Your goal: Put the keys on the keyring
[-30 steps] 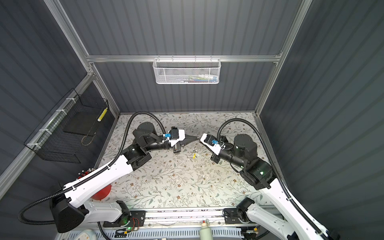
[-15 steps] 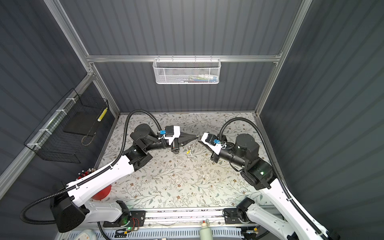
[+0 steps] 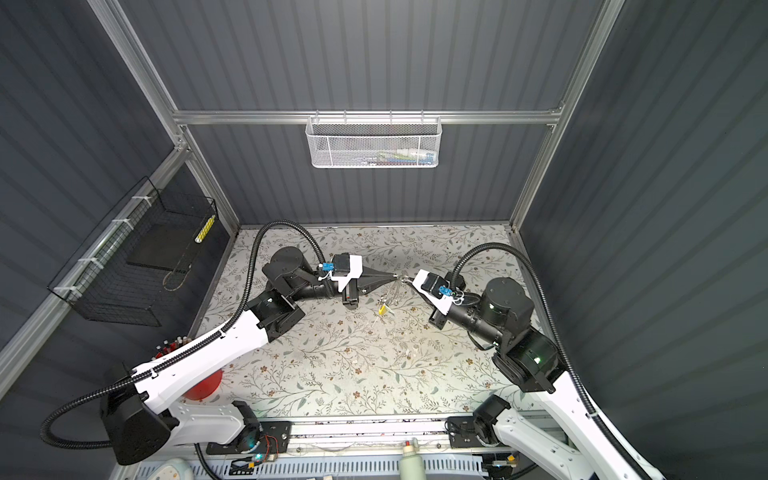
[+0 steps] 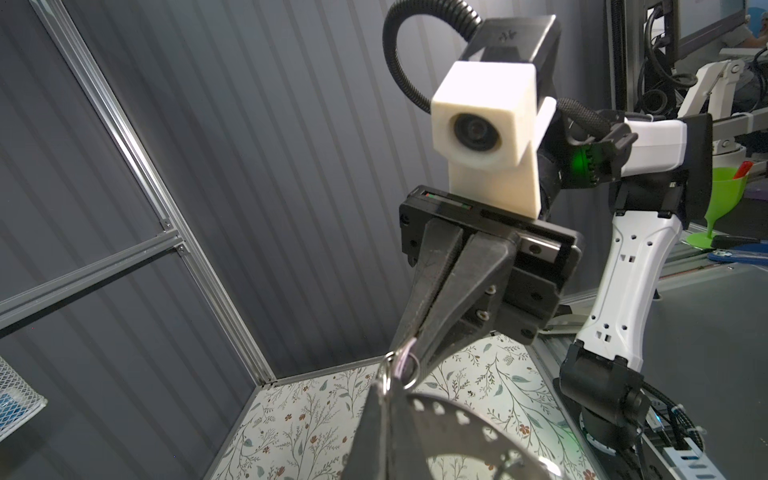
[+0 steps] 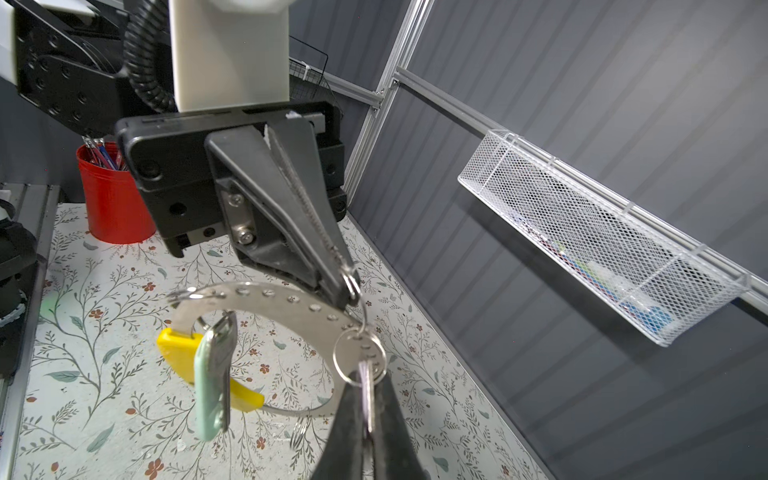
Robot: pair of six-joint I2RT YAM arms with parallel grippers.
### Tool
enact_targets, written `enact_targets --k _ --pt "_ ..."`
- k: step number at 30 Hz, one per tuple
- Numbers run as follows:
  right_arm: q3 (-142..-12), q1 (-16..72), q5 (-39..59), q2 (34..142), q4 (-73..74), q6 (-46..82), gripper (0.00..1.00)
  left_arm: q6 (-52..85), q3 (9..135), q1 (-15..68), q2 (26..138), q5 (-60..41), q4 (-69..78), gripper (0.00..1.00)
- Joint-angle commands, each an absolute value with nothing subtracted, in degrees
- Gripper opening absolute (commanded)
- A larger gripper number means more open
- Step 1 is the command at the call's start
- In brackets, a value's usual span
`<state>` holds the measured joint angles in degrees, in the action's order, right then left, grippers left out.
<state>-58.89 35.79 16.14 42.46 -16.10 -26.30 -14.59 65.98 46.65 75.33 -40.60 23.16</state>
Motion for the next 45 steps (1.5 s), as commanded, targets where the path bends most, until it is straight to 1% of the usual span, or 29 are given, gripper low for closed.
enact_targets --k 1,14,25,31,41,45 --pt "-59.15 35.77 15.13 41.58 -16.49 -27.41 0.0 -19.03 69.23 45.96 74.38 -41.01 18.99 0.0" --pt "-60.07 35.79 16.04 41.83 -16.26 -28.3 0.0 -32.86 74.26 46.14 74.62 -38.88 2.95 0.0" --pt "-62.43 35.77 14.69 43.24 -21.16 -31.71 0.0 -42.68 77.37 47.0 74.53 -34.41 -6.7 0.0" --pt "-63.97 35.79 14.23 44.07 -24.44 -33.59 0.0 -45.73 78.35 46.97 74.55 -32.36 -9.78 0.0" --pt "-65.03 35.72 9.5 44.98 -28.06 -37.16 0.0 -50.82 80.28 47.02 74.71 -29.52 -15.89 0.0" --pt "-65.2 35.6 9.07 45.32 -28.79 -37.92 0.0 -52.82 80.46 47.13 75.02 -28.63 -18.14 0.0"
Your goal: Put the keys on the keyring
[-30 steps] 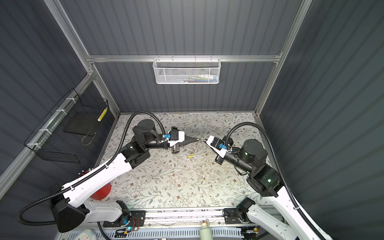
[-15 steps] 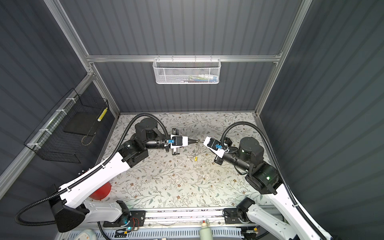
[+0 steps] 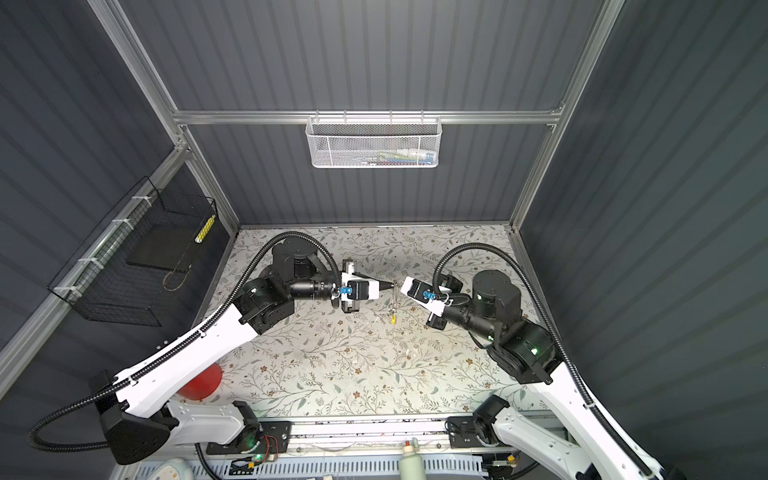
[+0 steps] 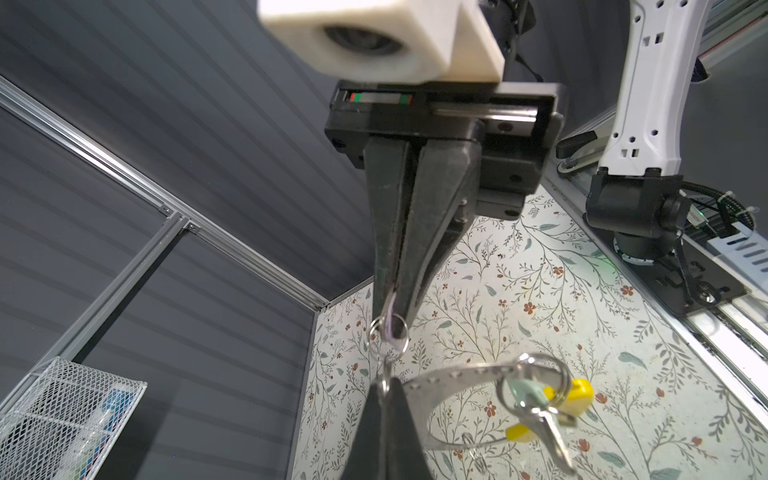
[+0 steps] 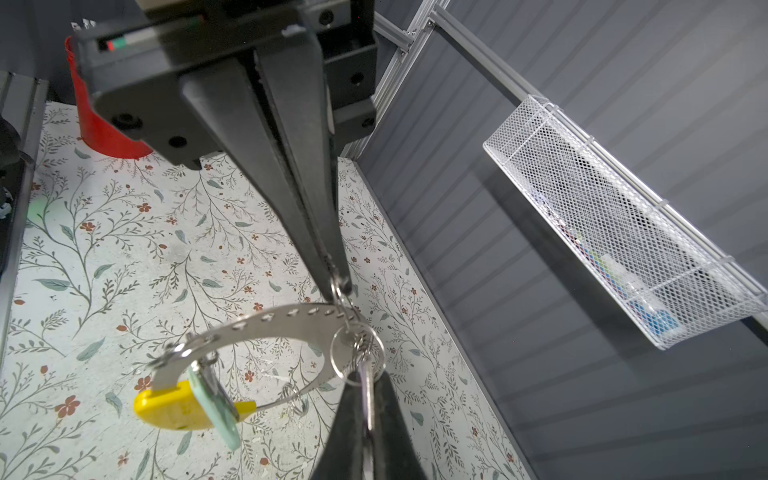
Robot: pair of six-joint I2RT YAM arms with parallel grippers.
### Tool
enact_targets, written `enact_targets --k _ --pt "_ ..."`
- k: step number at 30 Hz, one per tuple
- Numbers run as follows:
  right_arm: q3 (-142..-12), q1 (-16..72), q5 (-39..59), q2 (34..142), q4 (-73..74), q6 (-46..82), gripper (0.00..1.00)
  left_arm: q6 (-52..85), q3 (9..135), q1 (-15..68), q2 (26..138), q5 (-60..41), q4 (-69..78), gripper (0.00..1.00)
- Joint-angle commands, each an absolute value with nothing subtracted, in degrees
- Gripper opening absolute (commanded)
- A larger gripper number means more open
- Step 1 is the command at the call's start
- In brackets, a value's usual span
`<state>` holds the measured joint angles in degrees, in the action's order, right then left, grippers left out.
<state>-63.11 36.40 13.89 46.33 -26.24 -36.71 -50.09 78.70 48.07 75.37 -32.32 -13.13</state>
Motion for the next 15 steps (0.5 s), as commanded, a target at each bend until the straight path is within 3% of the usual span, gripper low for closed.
enact_targets --k 1,15 --pt "-65.28 35.56 9.12 45.56 -28.98 -37.97 0.0 -53.4 80.51 47.32 75.14 -28.38 -18.93 0.0" --pt "-67.59 35.34 16.54 49.58 -29.75 -38.34 0.0 -52.85 83.02 47.78 77.01 -29.09 -19.82 0.0"
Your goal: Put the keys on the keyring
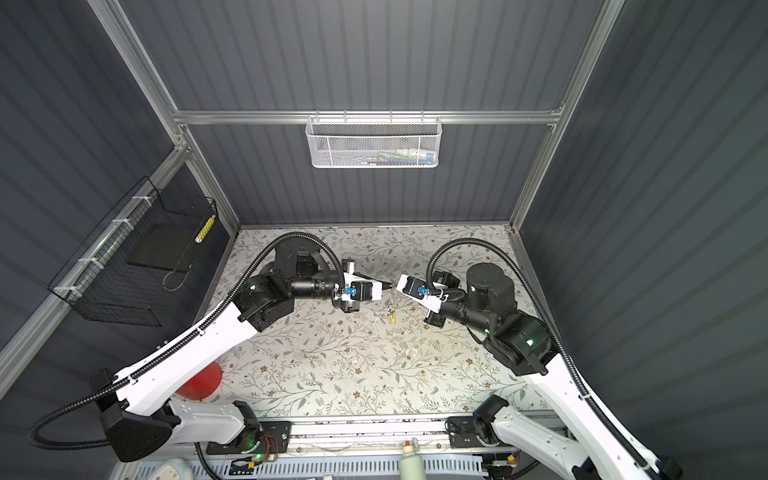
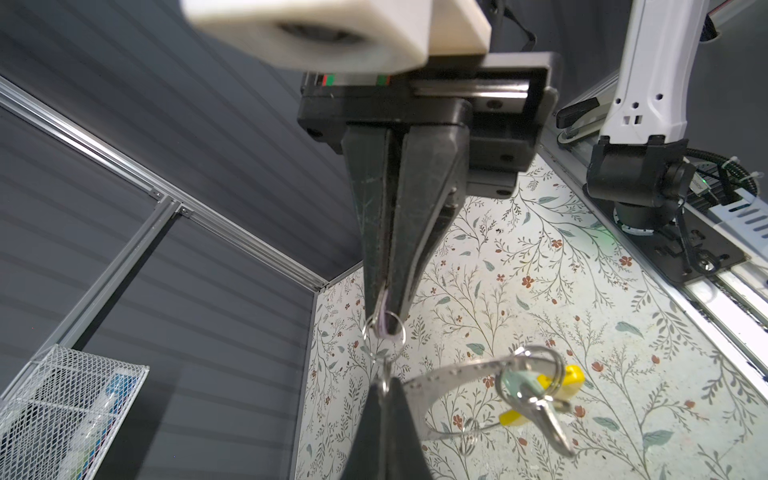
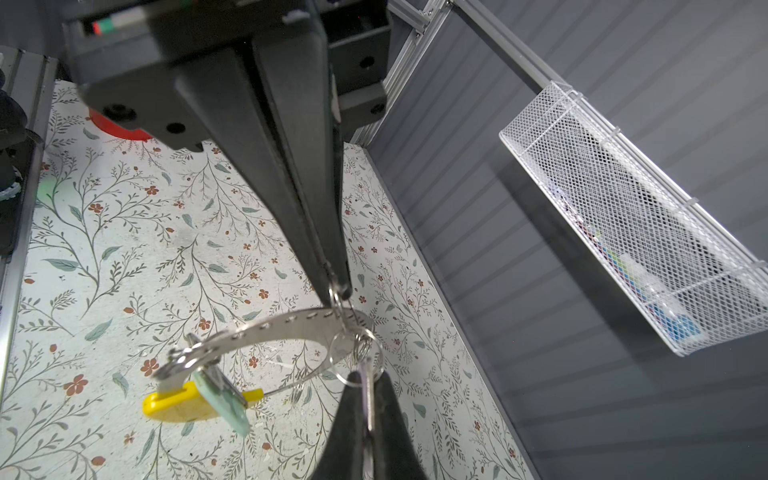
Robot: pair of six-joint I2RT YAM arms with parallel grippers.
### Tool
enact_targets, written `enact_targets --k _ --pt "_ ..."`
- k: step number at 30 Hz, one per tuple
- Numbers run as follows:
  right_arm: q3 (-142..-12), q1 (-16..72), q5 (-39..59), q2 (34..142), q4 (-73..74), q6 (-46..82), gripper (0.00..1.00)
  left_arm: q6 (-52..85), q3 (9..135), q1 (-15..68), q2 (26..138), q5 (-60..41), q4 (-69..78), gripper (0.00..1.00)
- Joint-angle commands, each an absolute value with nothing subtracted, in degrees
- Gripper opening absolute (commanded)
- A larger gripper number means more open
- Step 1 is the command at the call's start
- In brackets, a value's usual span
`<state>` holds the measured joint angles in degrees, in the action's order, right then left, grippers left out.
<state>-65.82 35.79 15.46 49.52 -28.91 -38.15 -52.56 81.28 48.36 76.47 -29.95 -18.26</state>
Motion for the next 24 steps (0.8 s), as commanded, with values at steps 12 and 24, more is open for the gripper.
enact_targets --k 12,24 --pt "-67.44 35.36 18.28 51.06 -29.02 -38.47 0.0 -51.97 83.36 47.73 77.7 -29.63 -18.62 0.0" --pt "-64.66 35.1 14.31 49.77 -28.92 -37.83 0.0 -50.54 82.89 47.76 76.86 -29.85 -17.1 0.0"
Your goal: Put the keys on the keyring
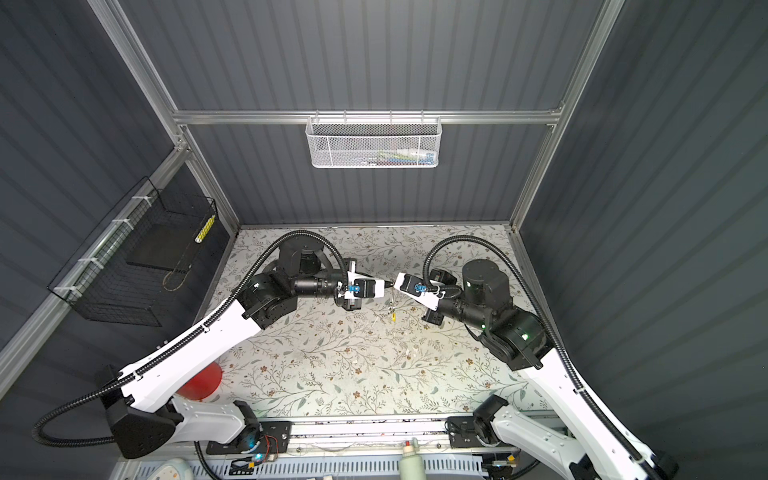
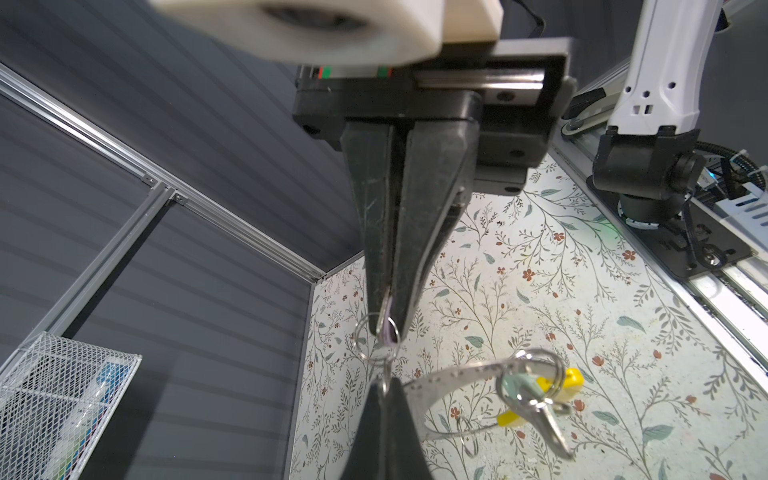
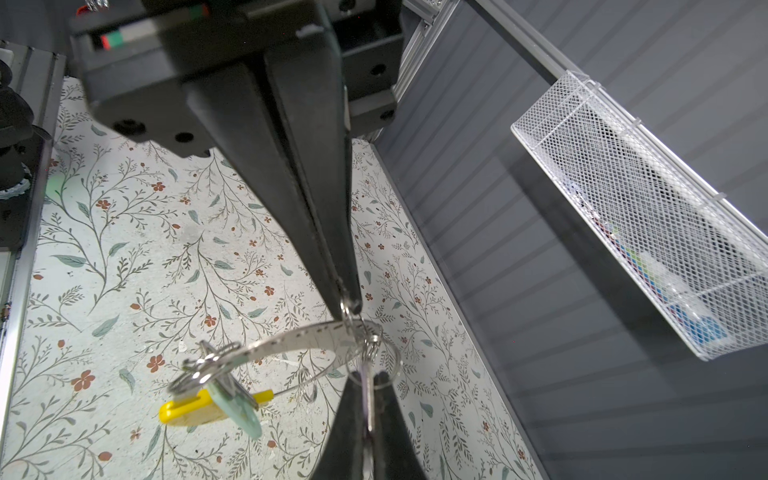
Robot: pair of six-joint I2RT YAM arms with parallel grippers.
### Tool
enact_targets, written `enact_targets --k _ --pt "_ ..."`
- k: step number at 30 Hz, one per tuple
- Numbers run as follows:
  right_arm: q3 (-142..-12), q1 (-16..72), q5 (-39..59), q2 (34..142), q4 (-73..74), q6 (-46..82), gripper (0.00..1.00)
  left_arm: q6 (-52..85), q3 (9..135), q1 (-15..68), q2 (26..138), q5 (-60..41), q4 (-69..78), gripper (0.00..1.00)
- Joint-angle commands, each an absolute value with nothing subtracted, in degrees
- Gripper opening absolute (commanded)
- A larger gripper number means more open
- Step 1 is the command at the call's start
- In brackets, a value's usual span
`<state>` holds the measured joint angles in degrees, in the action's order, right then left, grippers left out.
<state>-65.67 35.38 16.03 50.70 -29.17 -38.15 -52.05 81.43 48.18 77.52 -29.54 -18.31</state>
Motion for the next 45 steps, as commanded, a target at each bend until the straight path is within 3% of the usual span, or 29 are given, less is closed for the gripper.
enact_targets --k 1,14,43,44,45 --pt "-64.12 34.85 14.09 49.43 -28.86 -37.67 0.0 -50.14 82.56 47.67 76.64 -29.71 -16.58 0.0" --pt "-59.78 33.27 16.15 47.34 -25.76 -34.51 0.0 -39.53 77.2 45.58 74.3 -34.51 -5.48 0.0" --pt "-57.54 32.52 20.75 45.35 -20.57 -28.69 0.0 -35.68 75.28 45.34 75.43 -32.45 2.16 0.0" --pt "-57.39 32.56 20.45 45.2 -20.32 -28.38 0.0 -35.66 75.57 45.35 75.56 -32.97 1.54 0.0" --pt "-57.25 32.53 19.94 45.03 -20.01 -28.14 0.07 -35.9 75.73 45.35 75.67 -33.26 0.87 0.0"
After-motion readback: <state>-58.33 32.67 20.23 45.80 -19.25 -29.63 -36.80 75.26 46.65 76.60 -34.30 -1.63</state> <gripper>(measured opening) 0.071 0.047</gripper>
